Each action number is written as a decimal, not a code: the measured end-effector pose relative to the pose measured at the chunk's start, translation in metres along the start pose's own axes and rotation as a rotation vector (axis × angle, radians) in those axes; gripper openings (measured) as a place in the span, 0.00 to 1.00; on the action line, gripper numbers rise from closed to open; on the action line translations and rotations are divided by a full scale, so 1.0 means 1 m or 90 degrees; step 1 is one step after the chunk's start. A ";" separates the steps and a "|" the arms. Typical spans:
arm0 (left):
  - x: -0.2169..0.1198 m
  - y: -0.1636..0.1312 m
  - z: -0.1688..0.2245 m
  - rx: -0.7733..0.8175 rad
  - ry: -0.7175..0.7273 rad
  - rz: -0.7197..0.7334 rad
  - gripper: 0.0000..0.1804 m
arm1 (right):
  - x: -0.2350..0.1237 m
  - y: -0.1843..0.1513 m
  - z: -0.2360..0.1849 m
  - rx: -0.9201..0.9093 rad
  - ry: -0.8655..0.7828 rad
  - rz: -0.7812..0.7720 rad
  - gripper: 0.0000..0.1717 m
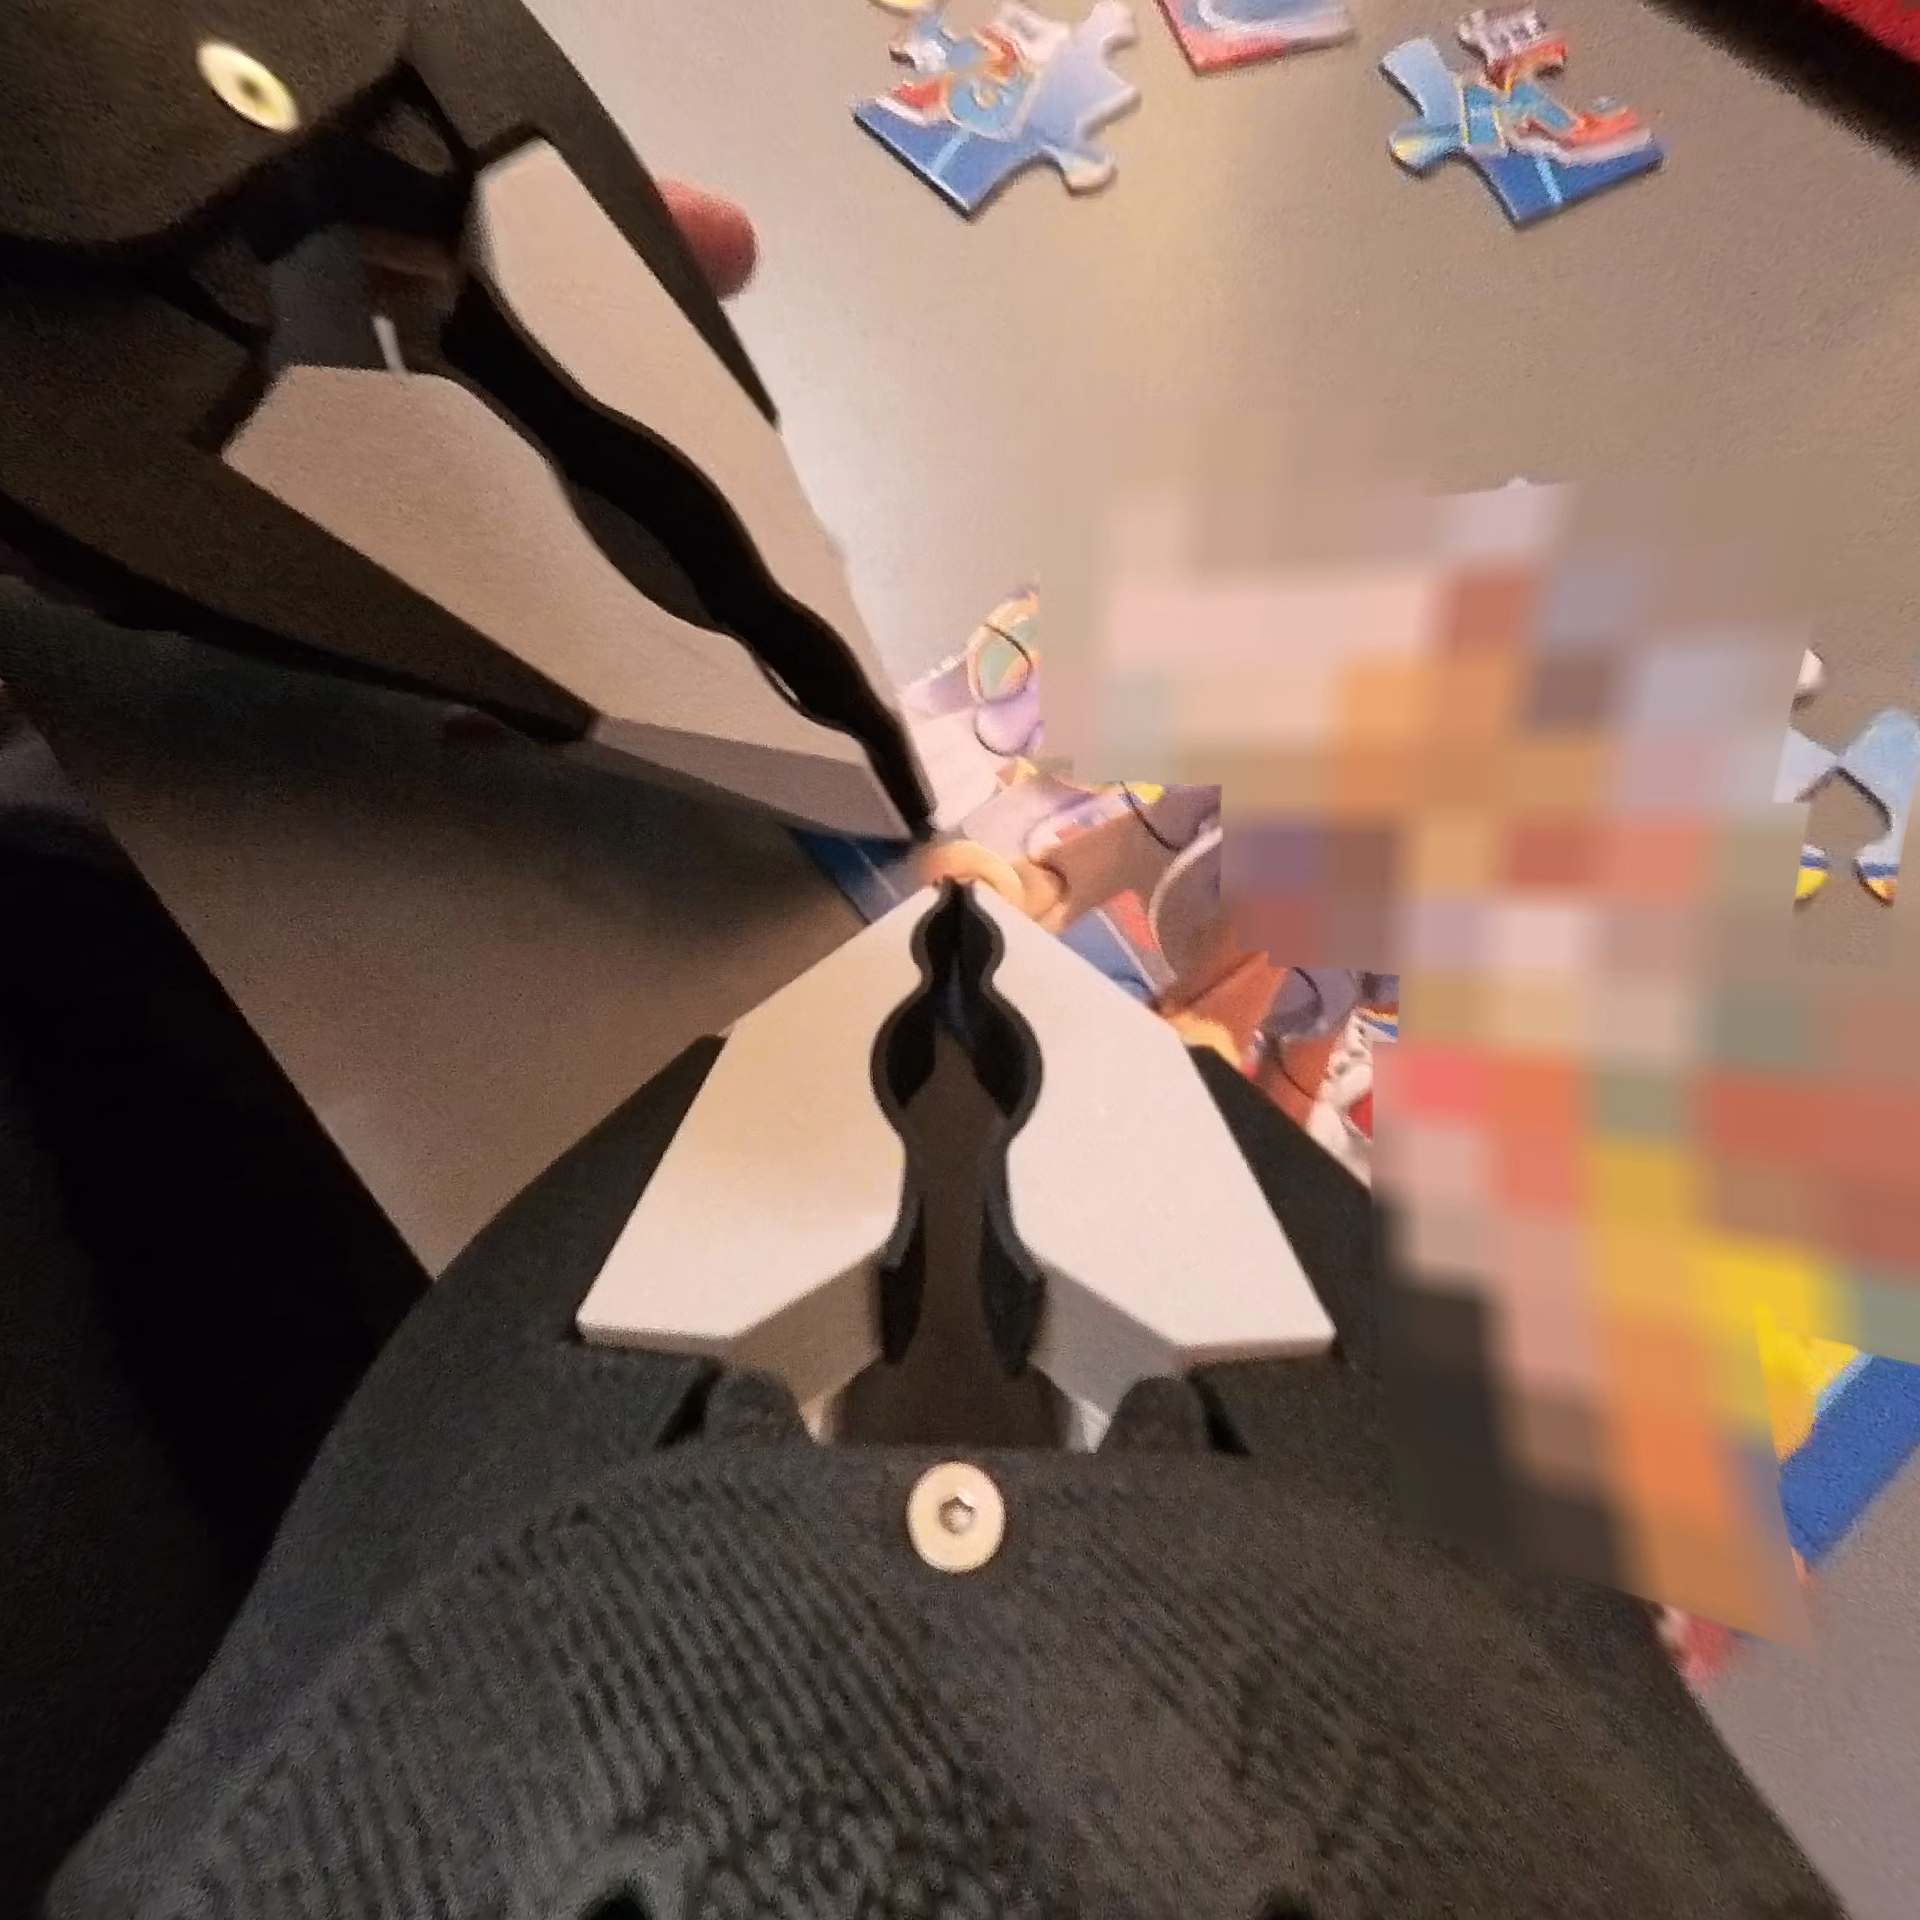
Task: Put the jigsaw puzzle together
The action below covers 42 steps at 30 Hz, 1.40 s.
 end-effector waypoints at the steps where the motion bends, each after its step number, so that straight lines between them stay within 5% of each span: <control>1: 0.000 0.000 0.000 -0.003 -0.004 0.001 0.00 | 0.003 0.003 -0.005 -0.002 0.004 0.016 0.00; 6: 0.000 0.000 -0.001 -0.013 -0.004 0.001 0.00 | -0.004 -0.005 0.018 0.009 -0.074 0.020 0.00; 15: 0.000 -0.001 -0.001 -0.015 -0.007 -0.004 0.00 | -0.084 -0.074 0.117 0.174 -0.285 -0.029 0.00; 21: 0.000 -0.001 -0.001 -0.004 0.004 -0.015 0.00 | -0.046 -0.021 0.073 0.172 -0.127 0.083 0.00; 26: 0.000 -0.001 0.000 0.002 0.020 -0.019 0.00 | 0.001 0.000 0.047 0.071 -0.092 0.037 0.00; 36: 0.000 -0.002 0.000 -0.012 0.025 0.006 0.00 | -0.073 -0.066 0.118 0.233 -0.217 -0.005 0.00; 42: -0.001 0.003 -0.003 -0.025 0.040 0.002 0.00 | -0.039 -0.025 0.089 0.182 -0.151 0.053 0.00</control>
Point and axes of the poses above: each gripper's, where its closed fingertips meet, x out along the fingers, y out of its top, z = x × y across the jaws, the point moved 3 cm from there along -x, back along the fingers, and after that the axes turned 3 degrees about z, right-handed, at the moved point
